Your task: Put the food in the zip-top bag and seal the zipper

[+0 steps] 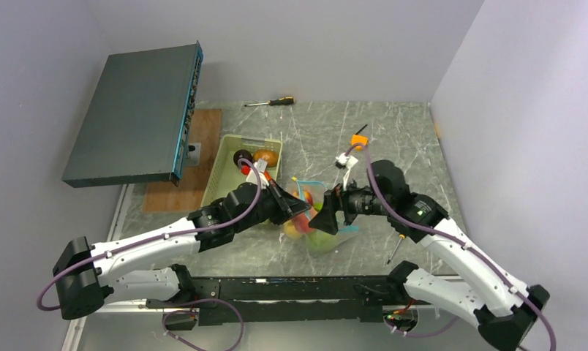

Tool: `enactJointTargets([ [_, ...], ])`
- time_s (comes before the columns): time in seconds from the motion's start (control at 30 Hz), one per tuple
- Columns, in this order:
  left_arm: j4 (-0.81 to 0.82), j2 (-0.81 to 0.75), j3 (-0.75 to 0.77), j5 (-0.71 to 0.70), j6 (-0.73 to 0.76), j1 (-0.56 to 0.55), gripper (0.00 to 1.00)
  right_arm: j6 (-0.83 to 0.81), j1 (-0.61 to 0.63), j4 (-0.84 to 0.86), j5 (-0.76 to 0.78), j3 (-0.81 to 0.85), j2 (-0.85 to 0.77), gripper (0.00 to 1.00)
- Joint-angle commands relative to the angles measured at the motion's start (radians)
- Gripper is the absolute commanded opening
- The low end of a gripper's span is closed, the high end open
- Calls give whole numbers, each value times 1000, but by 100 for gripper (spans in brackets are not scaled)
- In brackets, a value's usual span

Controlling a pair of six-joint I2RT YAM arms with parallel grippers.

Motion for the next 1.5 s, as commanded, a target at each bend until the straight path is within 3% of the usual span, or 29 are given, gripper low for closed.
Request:
enactJointTargets([
  [0.0,-37,27,86,-27,-50,-2,0,-80,193,-55,257,81,43,95],
  [0.13,-39,47,92,-25,-91,-3,0,-68,303,-96,516,99,81,94],
  [0.33,-39,49,84,-24,-109,-3,0,-57,359,-153,823,120,118,89],
  [0.57,-79,34,82,-38,-106,-3,0,-80,369,-95,796,108,142,83],
  [0.7,-97,10,83,-54,-55,-3,0,-73,370,-62,804,96,137,61],
  [0.8,-119,-33,65,-87,10,-2,25,-79,369,-45,814,86,123,46],
  [0.9,-146,-106,26,-154,144,-2,64,-82,370,-39,822,84,123,35],
  [1.0,-158,-190,-9,-198,341,3,85,-83,370,-32,810,82,124,20],
  [1.07,-145,-237,-21,-212,520,8,91,-89,369,-29,805,82,122,0],
  [1.2,-83,-288,-71,-143,854,51,96,-102,370,-24,802,77,112,0],
  [1.33,-48,-274,-121,158,1039,209,97,-108,369,-13,757,75,100,0],
  [1.47,97,-258,-201,312,1154,300,98,-112,369,-4,725,69,91,0],
])
